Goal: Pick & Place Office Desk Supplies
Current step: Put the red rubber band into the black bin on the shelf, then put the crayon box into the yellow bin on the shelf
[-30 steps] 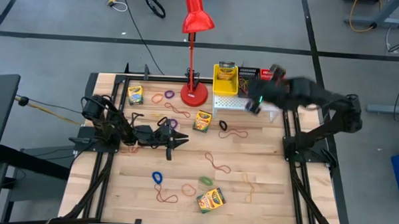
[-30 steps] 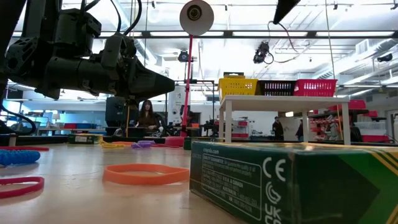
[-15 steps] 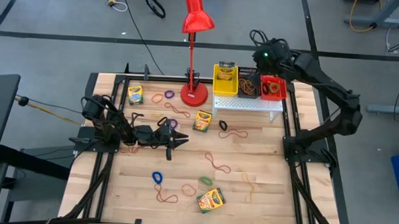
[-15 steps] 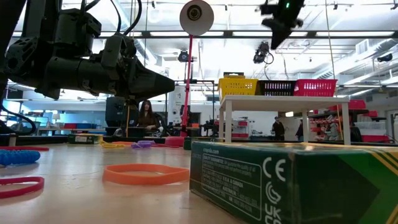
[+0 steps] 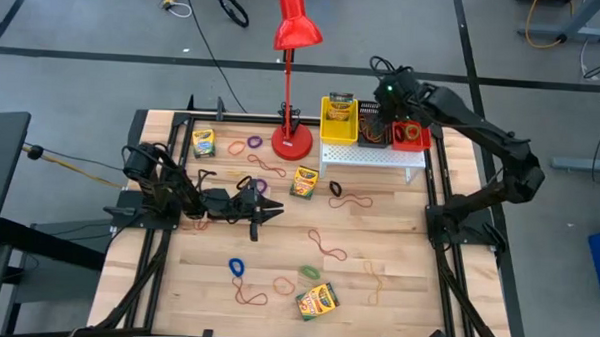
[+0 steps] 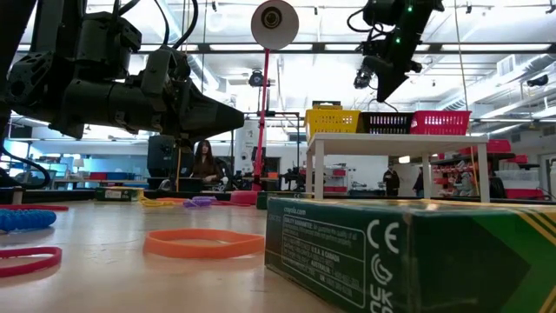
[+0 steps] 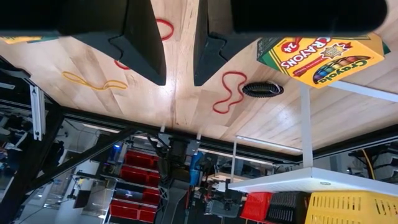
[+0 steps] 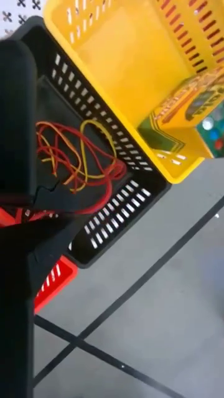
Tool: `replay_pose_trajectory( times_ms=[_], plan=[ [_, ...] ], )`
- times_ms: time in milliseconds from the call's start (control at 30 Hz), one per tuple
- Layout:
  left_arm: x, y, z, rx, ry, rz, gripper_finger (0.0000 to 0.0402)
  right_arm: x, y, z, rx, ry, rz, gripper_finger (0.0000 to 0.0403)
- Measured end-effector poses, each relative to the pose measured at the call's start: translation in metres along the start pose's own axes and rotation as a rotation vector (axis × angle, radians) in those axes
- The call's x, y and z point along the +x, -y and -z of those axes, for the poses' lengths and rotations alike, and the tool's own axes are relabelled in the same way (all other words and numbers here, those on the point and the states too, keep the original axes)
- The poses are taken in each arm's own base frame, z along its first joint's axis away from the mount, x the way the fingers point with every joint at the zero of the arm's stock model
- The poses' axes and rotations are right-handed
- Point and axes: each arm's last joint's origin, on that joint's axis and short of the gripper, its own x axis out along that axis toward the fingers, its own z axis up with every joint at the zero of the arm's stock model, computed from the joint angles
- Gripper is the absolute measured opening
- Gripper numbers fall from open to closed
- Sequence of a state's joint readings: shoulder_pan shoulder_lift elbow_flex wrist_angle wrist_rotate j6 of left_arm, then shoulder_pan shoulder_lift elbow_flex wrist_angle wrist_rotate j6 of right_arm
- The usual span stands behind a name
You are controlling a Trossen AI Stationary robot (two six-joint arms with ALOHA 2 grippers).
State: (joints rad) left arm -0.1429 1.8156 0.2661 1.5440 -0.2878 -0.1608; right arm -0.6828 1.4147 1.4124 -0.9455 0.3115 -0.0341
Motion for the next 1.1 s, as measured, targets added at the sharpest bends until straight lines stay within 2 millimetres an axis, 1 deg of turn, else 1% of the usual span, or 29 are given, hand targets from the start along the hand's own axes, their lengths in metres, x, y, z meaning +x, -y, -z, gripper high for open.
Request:
replay_pose_trajectory(
  times_ms=[167, 300, 400, 567, 700, 767, 833, 900, 967, 1033, 1067, 1100],
  plan=[
    [0.0, 0.0, 0.0, 0.0, 0.0, 0.0, 0.0088, -0.005, -0.003, -0.001, 0.008, -0.004, -0.009, 0.0085],
    [0.0, 0.0, 0.0, 0.0, 0.0, 0.0, 0.0088, -0.011, -0.009, -0.002, -0.016, 0.005, -0.027, 0.013],
    [0.0, 0.0, 0.0, 0.0, 0.0, 0.0, 0.0088, -0.013, -0.012, 0.0, 0.007, -0.007, -0.064, 0.0156],
    [0.0, 0.0, 0.0, 0.0, 0.0, 0.0, 0.0088, -0.004, -0.007, 0.006, 0.081, -0.073, -0.179, 0.0167],
    [0.0, 0.0, 0.0, 0.0, 0.0, 0.0, 0.0088, -0.003, -0.001, 0.007, 0.079, -0.086, -0.189, 0.0167],
    [0.0, 0.0, 0.0, 0.0, 0.0, 0.0, 0.0088, -0.011, 0.0, 0.009, 0.043, -0.077, -0.244, 0.0162],
    [0.0, 0.0, 0.0, 0.0, 0.0, 0.0, 0.0088, -0.025, -0.006, 0.013, 0.002, -0.058, -0.33, 0.0146],
    [0.0, 0.0, 0.0, 0.0, 0.0, 0.0, 0.0088, -0.04, -0.015, 0.018, -0.054, -0.018, -0.377, 0.0116],
    [0.0, 0.0, 0.0, 0.0, 0.0, 0.0, 0.0088, -0.052, -0.028, 0.029, -0.115, 0.042, -0.419, 0.0076],
    [0.0, 0.0, 0.0, 0.0, 0.0, 0.0, 0.0088, -0.061, -0.043, 0.041, -0.158, 0.12, -0.47, 0.003],
    [0.0, 0.0, 0.0, 0.0, 0.0, 0.0, 0.0088, -0.064, -0.05, 0.049, -0.176, 0.153, -0.497, 0.0016],
    [0.0, 0.0, 0.0, 0.0, 0.0, 0.0, 0.0088, -0.067, -0.058, 0.058, -0.194, 0.187, -0.529, 0.001]
  ],
)
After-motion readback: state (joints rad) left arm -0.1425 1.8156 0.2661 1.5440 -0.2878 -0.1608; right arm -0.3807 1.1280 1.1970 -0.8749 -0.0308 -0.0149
